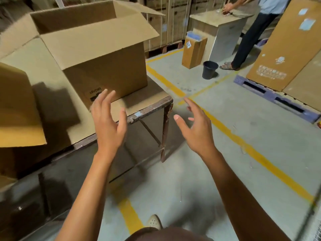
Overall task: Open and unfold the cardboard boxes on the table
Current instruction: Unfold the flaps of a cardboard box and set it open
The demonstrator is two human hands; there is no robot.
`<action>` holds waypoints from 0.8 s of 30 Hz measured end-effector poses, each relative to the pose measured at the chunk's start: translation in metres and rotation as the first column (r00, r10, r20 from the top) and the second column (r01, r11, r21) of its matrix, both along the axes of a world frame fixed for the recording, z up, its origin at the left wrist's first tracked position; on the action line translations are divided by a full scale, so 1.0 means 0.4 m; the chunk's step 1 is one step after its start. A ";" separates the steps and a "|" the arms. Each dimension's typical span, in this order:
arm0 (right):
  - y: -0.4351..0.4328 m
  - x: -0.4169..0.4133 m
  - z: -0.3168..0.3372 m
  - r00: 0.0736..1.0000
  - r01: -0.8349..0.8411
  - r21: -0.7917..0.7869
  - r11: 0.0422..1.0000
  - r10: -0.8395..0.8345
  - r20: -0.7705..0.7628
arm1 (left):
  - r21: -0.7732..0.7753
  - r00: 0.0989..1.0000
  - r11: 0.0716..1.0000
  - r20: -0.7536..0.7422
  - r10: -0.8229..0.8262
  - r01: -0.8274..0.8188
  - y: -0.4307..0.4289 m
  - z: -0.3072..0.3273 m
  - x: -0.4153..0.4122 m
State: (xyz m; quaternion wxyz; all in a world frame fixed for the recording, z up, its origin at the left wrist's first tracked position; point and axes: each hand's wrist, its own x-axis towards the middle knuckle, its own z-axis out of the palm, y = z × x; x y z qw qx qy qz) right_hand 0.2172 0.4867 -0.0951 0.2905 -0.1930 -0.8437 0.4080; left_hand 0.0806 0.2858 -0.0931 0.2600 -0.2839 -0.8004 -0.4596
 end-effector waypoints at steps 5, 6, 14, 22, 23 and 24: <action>0.110 -0.195 0.111 0.988 -0.092 0.054 0.994 0.098 -0.120 | -0.005 0.987 0.994 -0.125 0.104 -0.106 0.064 0.098 -0.112; 0.130 -0.236 0.131 0.984 -0.109 0.061 0.992 0.117 -0.138 | -0.011 0.980 0.990 -0.146 0.134 -0.138 0.073 0.115 -0.133; 0.276 -0.566 0.288 0.906 -0.361 0.158 0.919 0.386 -0.175 | -0.073 0.893 0.906 -0.220 0.393 -0.417 0.159 0.286 -0.311; 0.338 -0.916 0.428 0.831 -0.550 0.446 0.706 0.518 0.205 | -0.345 0.804 0.753 -0.009 0.595 -0.561 0.287 0.359 -0.549; 0.345 -0.949 0.419 0.815 -0.576 0.485 0.658 0.504 0.286 | -0.377 0.774 0.730 0.051 0.631 -0.570 0.296 0.337 -0.566; 0.352 -0.972 0.406 0.803 -0.595 0.518 0.614 0.484 0.349 | -0.428 0.749 0.700 0.077 0.658 -0.571 0.303 0.308 -0.577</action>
